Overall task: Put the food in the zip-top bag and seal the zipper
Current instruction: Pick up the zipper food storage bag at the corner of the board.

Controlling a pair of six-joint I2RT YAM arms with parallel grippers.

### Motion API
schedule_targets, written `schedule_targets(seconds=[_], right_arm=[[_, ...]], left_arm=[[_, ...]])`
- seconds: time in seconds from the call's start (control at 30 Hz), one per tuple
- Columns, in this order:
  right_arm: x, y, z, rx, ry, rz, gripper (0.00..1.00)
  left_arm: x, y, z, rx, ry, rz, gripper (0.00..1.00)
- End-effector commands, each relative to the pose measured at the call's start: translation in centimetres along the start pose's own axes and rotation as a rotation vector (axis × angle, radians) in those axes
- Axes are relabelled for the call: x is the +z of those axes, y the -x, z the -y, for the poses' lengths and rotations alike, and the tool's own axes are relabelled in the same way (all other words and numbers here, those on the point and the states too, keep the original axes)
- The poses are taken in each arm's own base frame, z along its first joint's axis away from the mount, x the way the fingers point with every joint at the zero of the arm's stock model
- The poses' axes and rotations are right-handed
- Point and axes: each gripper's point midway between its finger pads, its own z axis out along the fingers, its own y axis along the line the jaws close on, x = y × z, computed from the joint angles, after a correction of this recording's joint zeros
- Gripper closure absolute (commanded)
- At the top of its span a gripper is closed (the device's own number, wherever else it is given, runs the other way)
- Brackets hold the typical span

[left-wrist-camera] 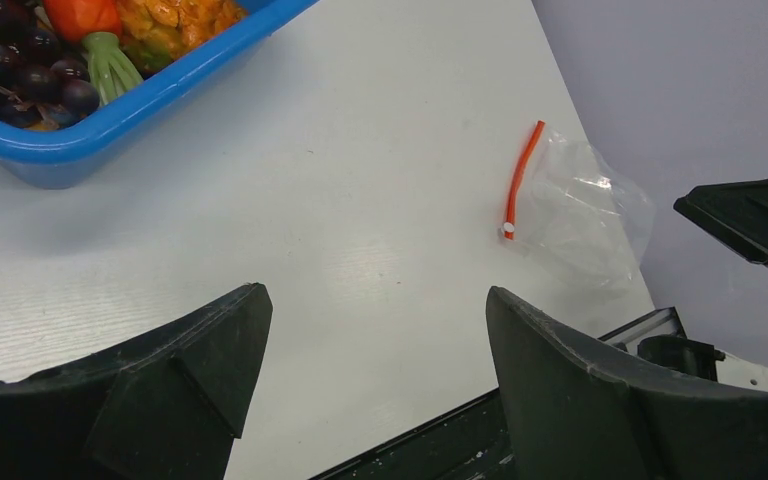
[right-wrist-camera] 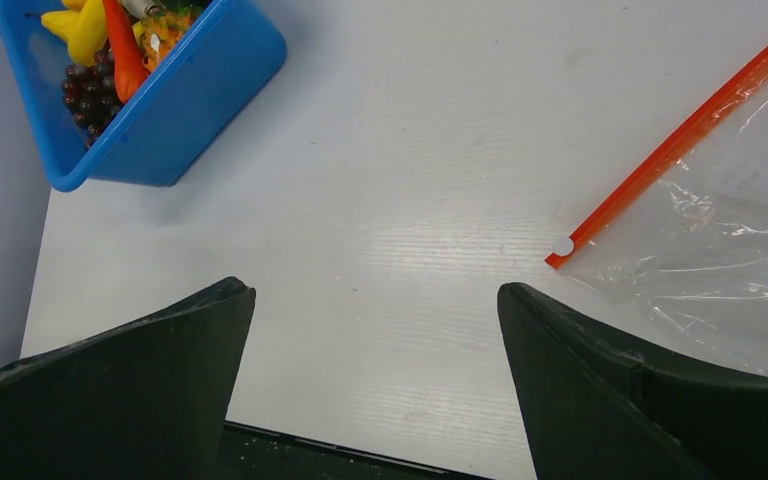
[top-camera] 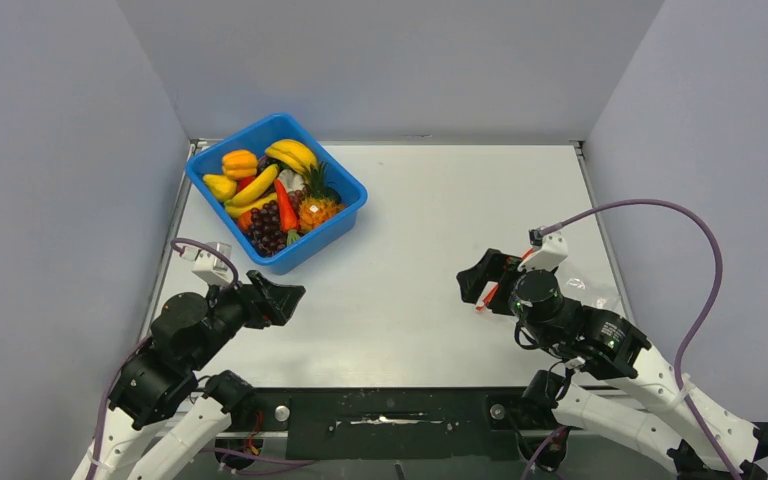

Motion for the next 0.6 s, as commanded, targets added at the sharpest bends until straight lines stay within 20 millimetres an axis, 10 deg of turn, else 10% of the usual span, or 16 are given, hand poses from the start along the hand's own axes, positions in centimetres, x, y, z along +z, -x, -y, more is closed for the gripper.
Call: schedule_targets(seconds=[0.0, 0.57], right_arm=[[-0.3, 1.6, -0.3, 0.055, -0.004, 0.062, 0.02], [0.3, 0.2, 6.3, 0.199, -0.48, 0.065, 0.09]], left_arm=[[-0.1, 0.3, 0.6, -0.007, -0.03, 0.009, 0.21], [0.1, 0.2, 0.4, -0.01, -0.019, 0.007, 0.21]])
